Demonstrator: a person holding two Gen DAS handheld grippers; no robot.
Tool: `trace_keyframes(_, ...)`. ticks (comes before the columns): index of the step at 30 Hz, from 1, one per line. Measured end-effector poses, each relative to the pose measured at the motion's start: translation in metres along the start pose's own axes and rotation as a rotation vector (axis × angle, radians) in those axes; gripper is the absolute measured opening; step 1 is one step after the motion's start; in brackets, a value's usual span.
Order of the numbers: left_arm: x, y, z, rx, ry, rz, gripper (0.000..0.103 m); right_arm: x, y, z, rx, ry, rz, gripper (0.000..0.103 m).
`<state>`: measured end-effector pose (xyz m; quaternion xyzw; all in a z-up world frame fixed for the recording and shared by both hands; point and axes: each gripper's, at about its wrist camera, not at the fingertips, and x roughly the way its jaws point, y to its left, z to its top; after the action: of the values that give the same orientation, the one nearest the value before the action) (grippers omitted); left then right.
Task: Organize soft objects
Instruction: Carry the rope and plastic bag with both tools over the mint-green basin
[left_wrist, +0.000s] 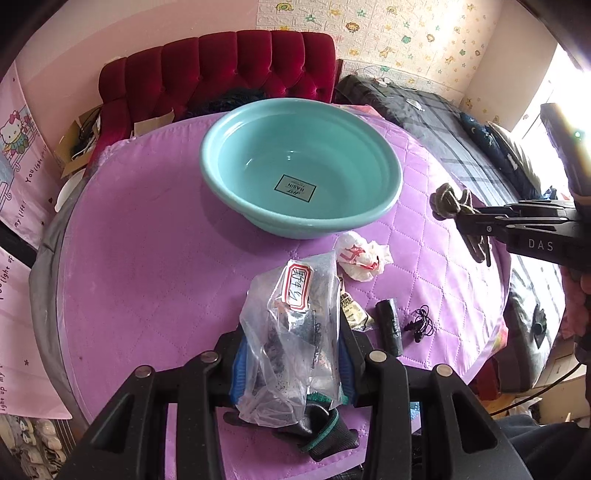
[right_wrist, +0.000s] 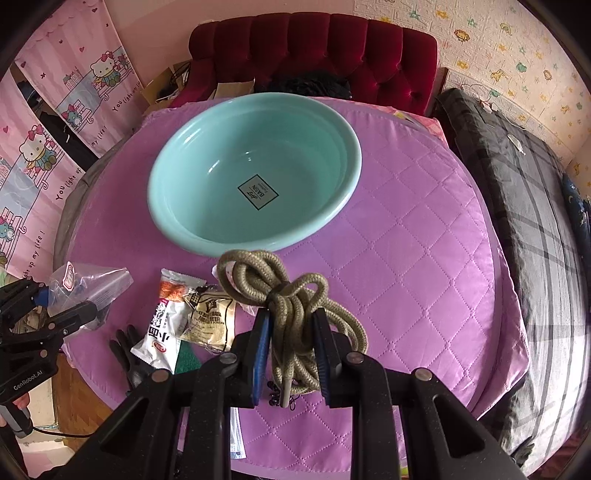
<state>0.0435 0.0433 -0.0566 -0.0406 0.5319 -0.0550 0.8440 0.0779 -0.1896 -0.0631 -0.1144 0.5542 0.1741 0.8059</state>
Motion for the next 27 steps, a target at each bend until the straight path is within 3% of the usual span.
trace_keyframes(10,-0.006,-0.011,0.035,0.061,-0.046,0.0,0.043,-0.005,0.009,0.032,-0.029,-0.031,-0.003,0.024)
trace_keyframes(14,-0.003,-0.011,0.05,0.063,-0.051,-0.034,0.043,-0.003,0.01,0.048,-0.036,-0.04,-0.004,0.024)
trace_keyframes(27,0.026,-0.008,0.095,0.093,-0.049,0.001,0.043,0.028,0.008,0.1,-0.018,-0.029,0.02,0.024)
